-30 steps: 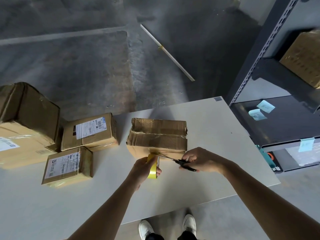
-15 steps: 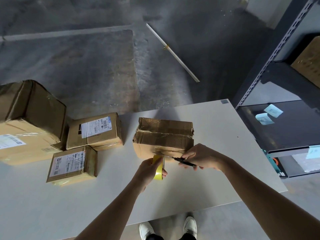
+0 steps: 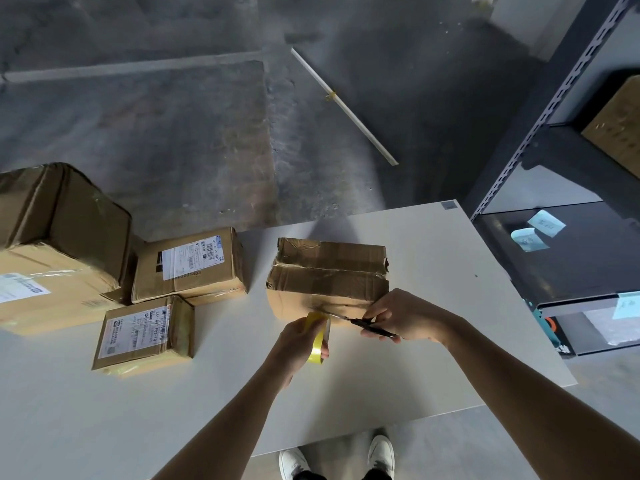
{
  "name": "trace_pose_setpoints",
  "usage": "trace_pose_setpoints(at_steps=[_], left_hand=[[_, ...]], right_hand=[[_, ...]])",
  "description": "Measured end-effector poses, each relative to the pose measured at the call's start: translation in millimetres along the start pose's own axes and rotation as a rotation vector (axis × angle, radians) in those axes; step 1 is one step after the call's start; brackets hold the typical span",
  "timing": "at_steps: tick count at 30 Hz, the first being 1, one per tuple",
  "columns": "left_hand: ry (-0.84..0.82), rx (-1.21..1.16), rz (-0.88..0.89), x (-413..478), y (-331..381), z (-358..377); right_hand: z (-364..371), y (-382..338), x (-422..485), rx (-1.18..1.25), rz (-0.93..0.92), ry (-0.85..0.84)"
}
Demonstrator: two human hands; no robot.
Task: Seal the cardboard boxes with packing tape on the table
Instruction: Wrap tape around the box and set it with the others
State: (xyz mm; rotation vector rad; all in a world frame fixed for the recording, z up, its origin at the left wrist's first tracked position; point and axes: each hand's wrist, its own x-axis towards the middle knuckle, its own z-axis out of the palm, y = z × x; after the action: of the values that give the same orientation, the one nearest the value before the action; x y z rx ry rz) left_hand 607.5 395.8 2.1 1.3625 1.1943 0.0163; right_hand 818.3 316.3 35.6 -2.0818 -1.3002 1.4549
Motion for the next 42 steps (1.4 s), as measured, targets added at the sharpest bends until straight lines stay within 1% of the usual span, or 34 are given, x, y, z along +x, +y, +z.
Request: trace_pose_setpoints(at_steps=[5, 11, 14, 18, 20, 23, 28, 32, 36, 42], left_hand=[[-0.010, 0.007, -0.016, 3, -1, -2], [-0.015, 0.005, -0.020, 5, -5, -3], [0.013, -0.069, -0.027, 5, -11, -3], [0.042, 0.001, 0.044, -2, -13, -2], [0.058, -0.020, 0.068, -2, -15, -2], [0.088, -0.054, 0.050, -1, -18, -3], [0.090, -0.047, -0.011, 1, -25, -7], [0.103, -0.045, -0.009, 3, -29, -7], [0.130, 0.063, 0.032, 5, -29, -7], [0.203, 0.317, 0.135, 1, -27, -4]], right_hand=[[0, 1, 0, 0.010, -0.018, -0.001], [0, 6, 1, -0.050, -0.002, -0.006], [1, 9, 0, -0.102, -0.011, 0.009], [2, 10, -4, -0.096, -0.009, 0.012], [2, 10, -5, -0.097, -0.004, 0.011], [4, 13, -6, -0.131, 0.008, 0.011], [9, 40, -14, -0.213, 0.015, 0.003], [16, 71, -21, -0.284, -0.007, 0.075], [26, 94, -23, -0.297, -0.028, 0.116], [39, 109, -20, -0.353, -0.042, 0.094]])
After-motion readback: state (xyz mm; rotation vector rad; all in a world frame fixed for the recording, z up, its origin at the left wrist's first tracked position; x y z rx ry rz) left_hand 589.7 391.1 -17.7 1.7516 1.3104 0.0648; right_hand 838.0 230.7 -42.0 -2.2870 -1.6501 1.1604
